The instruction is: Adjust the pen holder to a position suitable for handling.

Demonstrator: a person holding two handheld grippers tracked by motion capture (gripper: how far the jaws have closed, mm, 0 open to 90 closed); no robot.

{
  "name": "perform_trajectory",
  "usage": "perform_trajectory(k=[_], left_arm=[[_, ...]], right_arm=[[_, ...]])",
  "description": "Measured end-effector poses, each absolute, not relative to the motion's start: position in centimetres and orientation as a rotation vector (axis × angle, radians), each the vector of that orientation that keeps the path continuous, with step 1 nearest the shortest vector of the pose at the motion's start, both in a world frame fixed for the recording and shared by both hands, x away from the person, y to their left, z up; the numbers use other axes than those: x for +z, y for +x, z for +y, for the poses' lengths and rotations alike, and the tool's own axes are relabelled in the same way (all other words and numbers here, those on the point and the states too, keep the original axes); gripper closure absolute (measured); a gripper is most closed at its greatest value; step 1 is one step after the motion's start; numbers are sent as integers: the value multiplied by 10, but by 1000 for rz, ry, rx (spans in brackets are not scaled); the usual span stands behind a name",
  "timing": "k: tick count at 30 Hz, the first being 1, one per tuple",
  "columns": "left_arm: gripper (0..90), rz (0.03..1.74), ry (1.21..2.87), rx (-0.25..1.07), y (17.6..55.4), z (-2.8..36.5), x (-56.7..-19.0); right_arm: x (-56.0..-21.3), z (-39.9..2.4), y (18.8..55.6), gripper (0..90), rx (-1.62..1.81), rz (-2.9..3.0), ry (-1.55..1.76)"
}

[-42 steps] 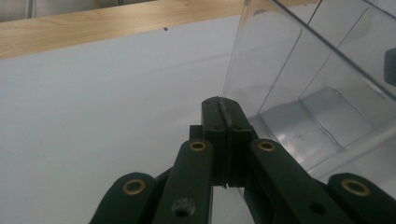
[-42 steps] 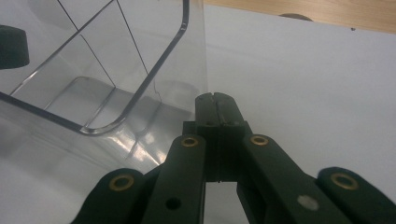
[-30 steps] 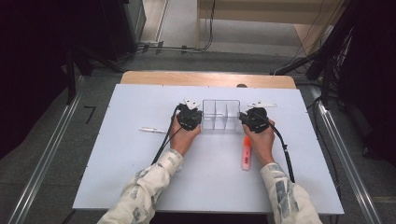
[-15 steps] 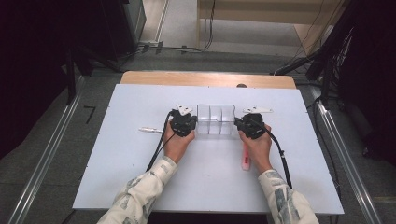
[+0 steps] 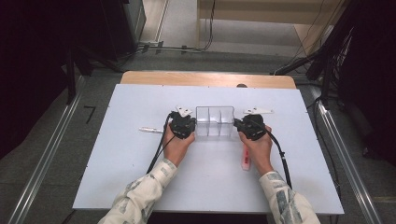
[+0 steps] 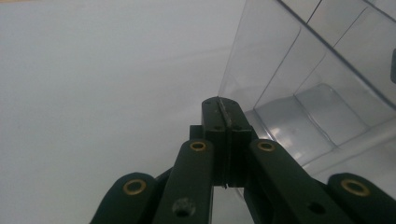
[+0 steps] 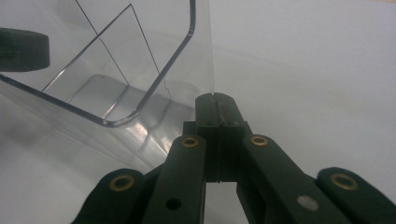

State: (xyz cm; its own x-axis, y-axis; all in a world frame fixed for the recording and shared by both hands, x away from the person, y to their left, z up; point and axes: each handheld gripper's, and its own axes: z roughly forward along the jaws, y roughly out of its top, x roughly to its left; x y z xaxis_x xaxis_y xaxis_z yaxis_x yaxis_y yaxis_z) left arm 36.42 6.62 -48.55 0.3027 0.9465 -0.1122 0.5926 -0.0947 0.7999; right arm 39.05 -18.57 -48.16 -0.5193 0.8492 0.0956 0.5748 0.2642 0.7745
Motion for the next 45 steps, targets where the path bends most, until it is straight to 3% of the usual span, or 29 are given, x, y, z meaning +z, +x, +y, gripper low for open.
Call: perform_trajectory(k=[14,18,32,45], left_arm=[[891,1388,1789,583,361,71,-486],[800,1385,1780,556,361,76,-485],[695,1380,1736,580,352,87,-469],[503,1359,1676,554,331,110,-456]], right_arm=[[-481,-183,386,869,1129,2207,1288],[-479,-187,388,784,1144,2201,1299],[-465,-204,379,619,1113,2170,1273],[-461,-230,351,473,1131,2174,1267]])
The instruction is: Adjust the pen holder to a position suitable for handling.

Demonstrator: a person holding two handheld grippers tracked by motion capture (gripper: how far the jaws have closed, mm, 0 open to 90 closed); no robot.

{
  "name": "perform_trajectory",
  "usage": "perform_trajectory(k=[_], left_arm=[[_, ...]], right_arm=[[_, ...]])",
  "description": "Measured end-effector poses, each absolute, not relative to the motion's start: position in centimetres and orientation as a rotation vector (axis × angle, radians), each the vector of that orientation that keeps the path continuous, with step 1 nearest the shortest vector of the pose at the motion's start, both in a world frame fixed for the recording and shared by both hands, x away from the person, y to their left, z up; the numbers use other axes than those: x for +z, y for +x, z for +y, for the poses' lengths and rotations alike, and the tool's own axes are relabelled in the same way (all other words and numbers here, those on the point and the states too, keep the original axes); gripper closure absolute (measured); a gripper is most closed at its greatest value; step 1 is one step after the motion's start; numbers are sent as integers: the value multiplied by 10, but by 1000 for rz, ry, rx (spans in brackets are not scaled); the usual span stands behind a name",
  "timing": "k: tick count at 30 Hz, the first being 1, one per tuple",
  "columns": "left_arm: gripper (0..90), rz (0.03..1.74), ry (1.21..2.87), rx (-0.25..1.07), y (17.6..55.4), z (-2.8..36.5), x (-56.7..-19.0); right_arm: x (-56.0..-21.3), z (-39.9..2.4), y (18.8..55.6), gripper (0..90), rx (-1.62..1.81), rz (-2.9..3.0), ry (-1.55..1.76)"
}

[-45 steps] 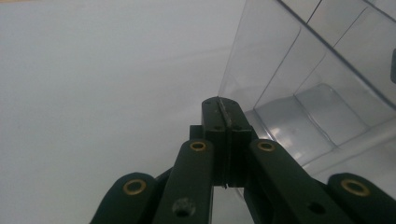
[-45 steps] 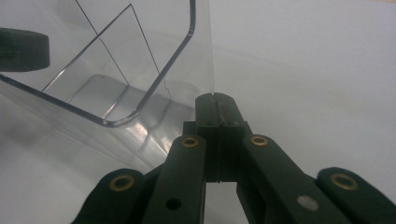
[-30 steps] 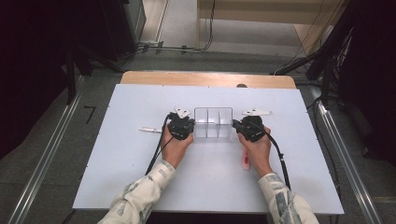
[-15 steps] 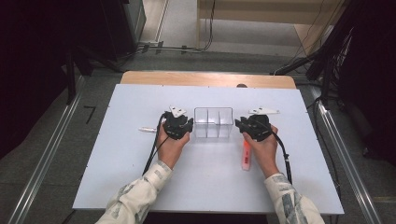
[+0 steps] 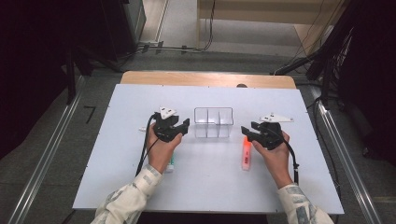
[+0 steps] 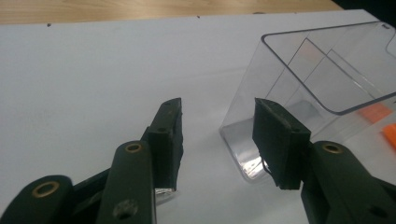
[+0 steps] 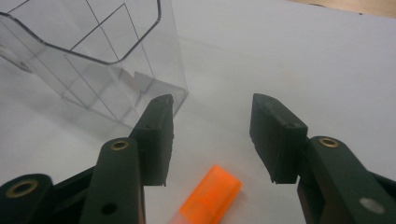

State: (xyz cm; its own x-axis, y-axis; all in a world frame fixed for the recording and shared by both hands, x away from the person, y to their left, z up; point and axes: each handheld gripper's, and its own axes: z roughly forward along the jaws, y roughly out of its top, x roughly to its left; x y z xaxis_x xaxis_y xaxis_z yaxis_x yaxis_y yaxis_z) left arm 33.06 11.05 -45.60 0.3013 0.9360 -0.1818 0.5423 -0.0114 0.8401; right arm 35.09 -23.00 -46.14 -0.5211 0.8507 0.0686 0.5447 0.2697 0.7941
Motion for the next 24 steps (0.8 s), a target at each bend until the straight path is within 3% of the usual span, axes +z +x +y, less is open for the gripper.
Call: perform_trajectory(k=[14,24], left_arm=[[386,1363,1643,553,314,141,-455],[314,1395,1607,537,306,171,-463]], right_arm=[[-459,-262,325,438,1128,2147,1295],[-461,-285,307,349,1124,2109,1350]])
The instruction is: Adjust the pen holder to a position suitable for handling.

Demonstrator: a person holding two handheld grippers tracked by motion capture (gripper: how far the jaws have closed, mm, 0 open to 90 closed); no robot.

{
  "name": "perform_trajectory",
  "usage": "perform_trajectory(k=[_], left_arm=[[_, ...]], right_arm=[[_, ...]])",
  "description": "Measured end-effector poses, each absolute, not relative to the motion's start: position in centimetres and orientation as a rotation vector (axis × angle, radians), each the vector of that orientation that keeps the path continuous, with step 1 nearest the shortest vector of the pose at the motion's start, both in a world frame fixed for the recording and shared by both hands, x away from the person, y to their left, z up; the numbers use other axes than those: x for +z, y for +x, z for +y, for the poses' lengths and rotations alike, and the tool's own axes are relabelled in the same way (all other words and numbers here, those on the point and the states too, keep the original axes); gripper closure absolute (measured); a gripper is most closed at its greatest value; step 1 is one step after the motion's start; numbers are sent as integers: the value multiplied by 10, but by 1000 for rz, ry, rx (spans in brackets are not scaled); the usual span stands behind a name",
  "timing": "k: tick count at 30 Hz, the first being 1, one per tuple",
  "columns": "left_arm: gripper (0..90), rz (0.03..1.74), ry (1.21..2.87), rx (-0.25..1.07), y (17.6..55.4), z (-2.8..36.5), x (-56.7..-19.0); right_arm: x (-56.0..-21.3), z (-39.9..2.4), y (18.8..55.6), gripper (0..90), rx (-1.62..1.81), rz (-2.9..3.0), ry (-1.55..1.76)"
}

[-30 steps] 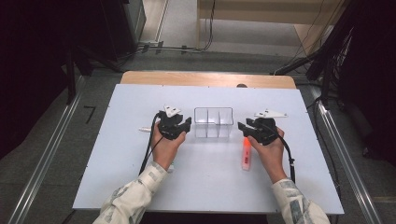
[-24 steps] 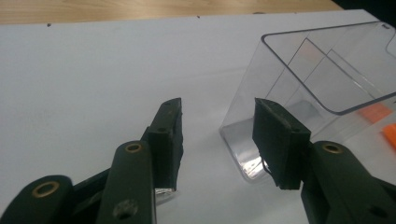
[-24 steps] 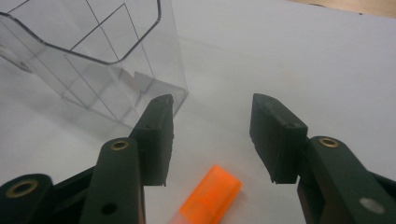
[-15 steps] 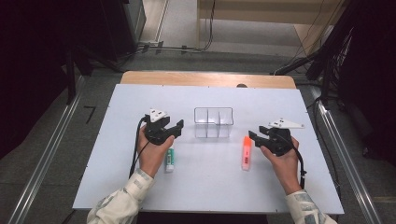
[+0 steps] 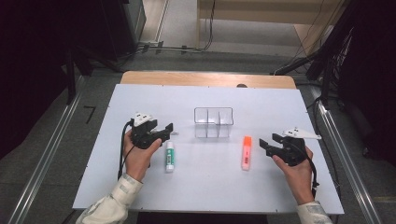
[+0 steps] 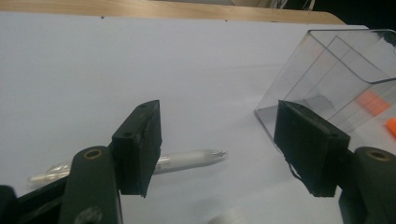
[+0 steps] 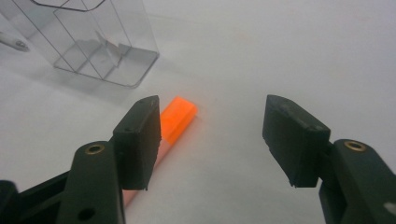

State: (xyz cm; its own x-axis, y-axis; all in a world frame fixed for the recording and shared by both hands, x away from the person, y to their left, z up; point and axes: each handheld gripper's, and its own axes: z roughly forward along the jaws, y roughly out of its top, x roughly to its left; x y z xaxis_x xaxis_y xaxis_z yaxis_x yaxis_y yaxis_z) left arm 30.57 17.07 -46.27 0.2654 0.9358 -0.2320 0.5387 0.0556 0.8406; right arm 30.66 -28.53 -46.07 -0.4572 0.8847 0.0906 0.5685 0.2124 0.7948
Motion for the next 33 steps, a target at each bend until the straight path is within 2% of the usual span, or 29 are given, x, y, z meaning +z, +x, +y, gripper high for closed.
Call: perform_trajectory(k=[12,22,33], left_arm=[[234,1458,1520,460,301,204,-474],[174,1445,1513,451,302,204,-474],[166,1449,1532,472,301,205,-475]], right_arm=[[-464,-309,287,328,1125,2066,1412],[-464,-315,285,328,1134,2051,1426],[-464,-317,286,323,1135,2050,1432]])
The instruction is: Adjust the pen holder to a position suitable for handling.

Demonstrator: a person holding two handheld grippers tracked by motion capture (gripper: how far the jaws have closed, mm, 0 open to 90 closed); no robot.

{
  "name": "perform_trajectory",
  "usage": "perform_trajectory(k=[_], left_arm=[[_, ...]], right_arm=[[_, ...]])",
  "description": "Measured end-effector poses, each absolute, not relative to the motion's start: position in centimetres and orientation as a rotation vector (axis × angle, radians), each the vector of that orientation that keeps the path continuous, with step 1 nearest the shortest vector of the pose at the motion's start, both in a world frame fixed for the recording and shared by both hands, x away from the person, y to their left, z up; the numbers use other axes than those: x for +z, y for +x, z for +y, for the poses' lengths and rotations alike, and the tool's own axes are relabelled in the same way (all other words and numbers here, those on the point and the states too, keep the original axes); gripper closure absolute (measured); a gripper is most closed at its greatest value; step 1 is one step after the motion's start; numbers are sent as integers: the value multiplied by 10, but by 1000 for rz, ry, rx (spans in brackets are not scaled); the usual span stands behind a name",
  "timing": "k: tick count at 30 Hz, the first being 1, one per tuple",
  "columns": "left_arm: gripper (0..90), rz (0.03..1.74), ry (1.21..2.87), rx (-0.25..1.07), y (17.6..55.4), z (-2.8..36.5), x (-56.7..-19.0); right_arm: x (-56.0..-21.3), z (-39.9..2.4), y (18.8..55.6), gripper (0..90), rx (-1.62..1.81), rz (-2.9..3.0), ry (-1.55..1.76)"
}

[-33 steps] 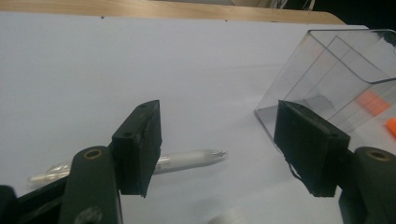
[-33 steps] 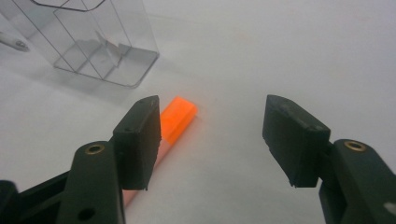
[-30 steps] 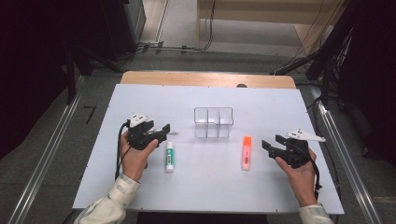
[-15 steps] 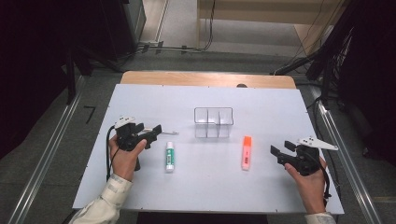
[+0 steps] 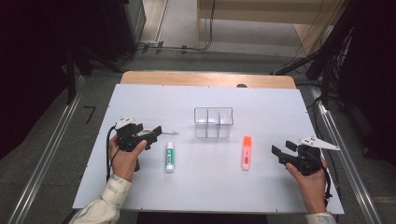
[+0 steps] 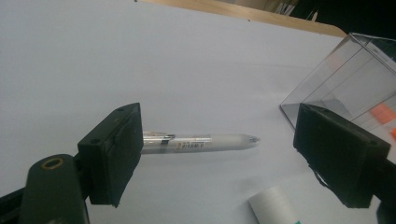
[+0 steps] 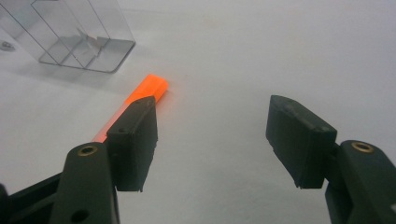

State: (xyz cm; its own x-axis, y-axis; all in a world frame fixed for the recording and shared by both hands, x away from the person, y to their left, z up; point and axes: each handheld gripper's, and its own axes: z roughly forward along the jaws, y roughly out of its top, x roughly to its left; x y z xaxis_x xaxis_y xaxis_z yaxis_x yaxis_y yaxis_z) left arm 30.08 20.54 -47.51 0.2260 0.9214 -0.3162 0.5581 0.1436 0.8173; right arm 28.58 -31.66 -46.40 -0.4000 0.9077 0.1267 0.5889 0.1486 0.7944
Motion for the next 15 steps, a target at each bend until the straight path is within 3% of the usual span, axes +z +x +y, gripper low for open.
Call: perform_trajectory(k=[15], left_arm=[[166,1461,1559,508,300,206,-478]], right_arm=[[-466,-319,287,302,1115,2035,1441]])
